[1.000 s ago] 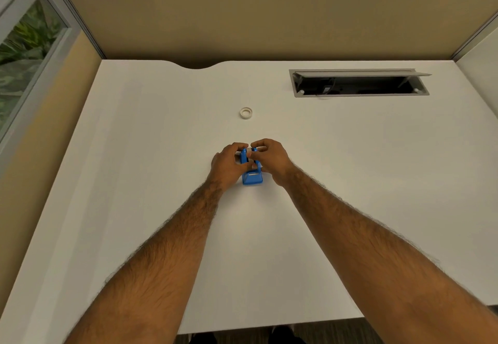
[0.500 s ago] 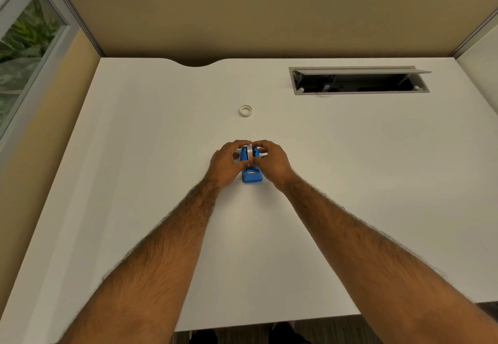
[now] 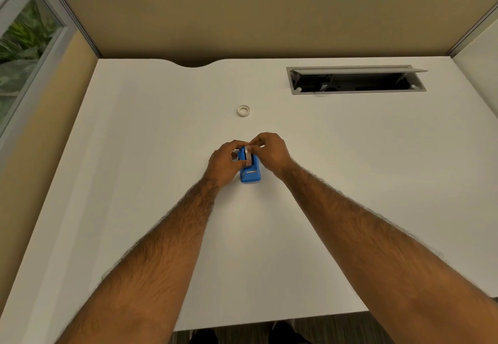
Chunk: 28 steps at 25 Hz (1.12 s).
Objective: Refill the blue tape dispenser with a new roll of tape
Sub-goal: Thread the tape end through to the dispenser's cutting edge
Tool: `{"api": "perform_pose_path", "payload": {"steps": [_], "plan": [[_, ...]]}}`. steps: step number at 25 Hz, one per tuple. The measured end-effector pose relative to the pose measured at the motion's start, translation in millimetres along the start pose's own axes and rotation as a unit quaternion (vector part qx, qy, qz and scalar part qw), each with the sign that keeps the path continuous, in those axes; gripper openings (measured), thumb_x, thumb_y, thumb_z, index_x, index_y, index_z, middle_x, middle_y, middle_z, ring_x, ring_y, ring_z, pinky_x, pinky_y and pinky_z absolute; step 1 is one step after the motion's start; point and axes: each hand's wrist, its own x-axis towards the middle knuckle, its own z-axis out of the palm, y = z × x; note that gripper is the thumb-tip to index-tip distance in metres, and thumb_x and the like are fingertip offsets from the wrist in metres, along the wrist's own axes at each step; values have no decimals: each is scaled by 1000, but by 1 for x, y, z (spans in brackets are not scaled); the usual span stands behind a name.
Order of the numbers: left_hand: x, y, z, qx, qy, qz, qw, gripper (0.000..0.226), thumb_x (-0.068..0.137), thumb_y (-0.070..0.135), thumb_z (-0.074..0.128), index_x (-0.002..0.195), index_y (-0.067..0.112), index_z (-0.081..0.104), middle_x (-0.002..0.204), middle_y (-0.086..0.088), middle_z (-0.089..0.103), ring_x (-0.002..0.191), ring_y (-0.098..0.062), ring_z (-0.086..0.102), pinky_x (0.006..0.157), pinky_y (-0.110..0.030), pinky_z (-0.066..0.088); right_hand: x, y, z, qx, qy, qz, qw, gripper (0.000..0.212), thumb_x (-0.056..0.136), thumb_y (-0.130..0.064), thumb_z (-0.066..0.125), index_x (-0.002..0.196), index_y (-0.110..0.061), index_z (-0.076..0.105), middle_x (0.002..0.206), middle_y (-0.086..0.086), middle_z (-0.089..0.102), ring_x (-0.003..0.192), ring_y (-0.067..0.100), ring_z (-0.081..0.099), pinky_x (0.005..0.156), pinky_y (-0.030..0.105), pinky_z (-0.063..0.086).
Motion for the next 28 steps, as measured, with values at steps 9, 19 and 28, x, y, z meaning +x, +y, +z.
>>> {"api": "perform_pose_path", "payload": {"steps": [9,19,28], "plan": [[-1,1,1,-4,8,16,1000,49,79,20,82,124,23,64,125,5,65,106,-14,62,90,-25,48,-26,4,13,-123,36,-7,992,10,84,-9,63,93,-9,67,90,6,64,77,22,63,70,35,54],[-1,3,0,11,9,6,1000,44,81,18,80,122,21,62,121,4,64,104,-13,59,89,-26,45,-15,-10,4,-374,-2,-189,908,9,87,-15,67,94,-11,63,90,8,64,70,18,51,65,30,44],[0,0,3,22,20,27,999,41,80,16,80,117,23,64,121,2,67,107,-18,65,94,-32,54,-18,-4,9,-332,-28,-148,931,14,87,-24,63,95,-12,60,86,2,57,71,18,52,63,31,43]]}}
